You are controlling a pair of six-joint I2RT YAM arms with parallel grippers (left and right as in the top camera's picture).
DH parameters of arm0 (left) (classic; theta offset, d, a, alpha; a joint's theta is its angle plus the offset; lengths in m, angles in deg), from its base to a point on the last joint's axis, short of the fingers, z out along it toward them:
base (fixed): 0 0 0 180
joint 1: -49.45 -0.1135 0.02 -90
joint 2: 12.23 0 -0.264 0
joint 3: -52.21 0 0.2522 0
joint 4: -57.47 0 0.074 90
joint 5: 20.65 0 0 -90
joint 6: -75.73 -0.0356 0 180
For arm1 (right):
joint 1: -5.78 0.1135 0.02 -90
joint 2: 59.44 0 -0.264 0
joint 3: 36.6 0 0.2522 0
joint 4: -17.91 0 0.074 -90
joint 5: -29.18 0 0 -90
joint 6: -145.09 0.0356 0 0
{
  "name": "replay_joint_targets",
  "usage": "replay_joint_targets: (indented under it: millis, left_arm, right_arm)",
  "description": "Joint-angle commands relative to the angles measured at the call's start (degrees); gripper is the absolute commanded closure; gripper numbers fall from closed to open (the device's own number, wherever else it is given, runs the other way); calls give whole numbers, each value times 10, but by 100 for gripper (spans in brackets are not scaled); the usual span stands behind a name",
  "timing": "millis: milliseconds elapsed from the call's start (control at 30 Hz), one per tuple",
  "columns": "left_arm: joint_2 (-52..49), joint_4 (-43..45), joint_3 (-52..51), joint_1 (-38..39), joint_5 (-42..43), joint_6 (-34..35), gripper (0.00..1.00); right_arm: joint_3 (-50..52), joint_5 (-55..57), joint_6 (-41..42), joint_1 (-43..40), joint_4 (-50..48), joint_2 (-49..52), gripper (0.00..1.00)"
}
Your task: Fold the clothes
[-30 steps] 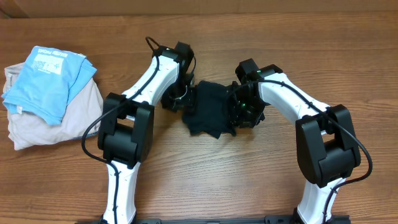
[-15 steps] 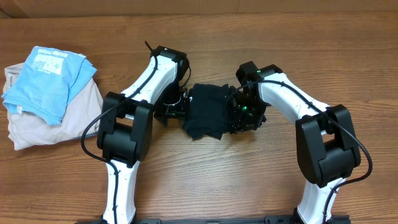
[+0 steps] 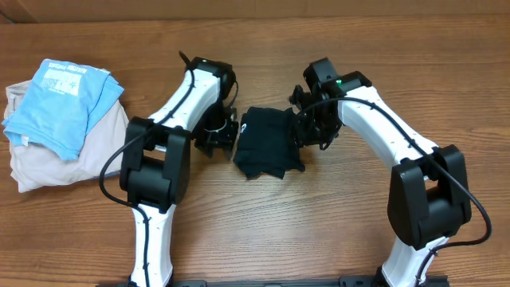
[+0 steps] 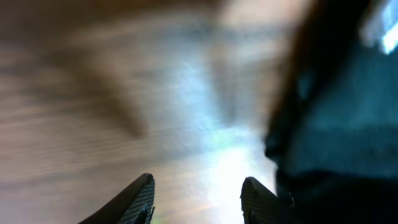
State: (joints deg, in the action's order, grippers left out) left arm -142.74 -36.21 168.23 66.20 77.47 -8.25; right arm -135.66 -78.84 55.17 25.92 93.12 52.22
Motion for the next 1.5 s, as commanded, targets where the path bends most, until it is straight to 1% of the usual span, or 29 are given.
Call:
replay_joint_targets:
  millis: [0, 233, 333, 533, 700, 767, 933, 1067, 1133, 1200, 1233, 1300, 1400, 1467]
  left_arm:
    - [27, 11, -2, -19, 14, 13, 51]
    - [42, 37, -2, -34, 7, 24, 49]
    - [42, 39, -2, -35, 7, 24, 48]
    - [42, 41, -2, -35, 7, 24, 47]
    - [42, 44, -2, -35, 7, 24, 46]
    - [42, 46, -2, -35, 7, 24, 45]
    - [42, 47, -2, -35, 7, 24, 45]
    - [42, 49, -2, -35, 8, 24, 44]
    - [42, 49, -2, -35, 8, 24, 44]
    - [42, 49, -2, -35, 8, 24, 44]
    - [42, 49, -2, -35, 10, 24, 44]
    - [42, 50, -2, -35, 16, 23, 44]
    - [42, 64, -2, -35, 39, 10, 43]
    - [42, 78, -1, -35, 69, -9, 41]
  right_arm:
    - [-8, -18, 15, 5, -18, -13, 53]
    - [-4, -18, 15, 50, -65, -9, 53]
    - [-3, -14, 34, 70, -86, 3, 54]
    - [-3, -14, 50, 98, -98, 34, 54]
    - [-3, -20, 60, 116, -82, 49, 55]
    - [-3, -32, 60, 127, -68, 48, 57]
    - [-3, -73, 60, 136, 0, 42, 58]
    - [-3, -74, 59, 136, 41, 42, 53]
    - [-3, -74, 57, 136, 43, 42, 49]
    - [-3, -74, 55, 136, 43, 42, 49]
    - [-3, -71, 54, 136, 43, 42, 50]
    - [-3, -55, 51, 132, 44, 42, 57]
    - [-5, -20, 55, 124, 47, 27, 57]
    - [-9, 1, 60, 115, 49, 6, 57]
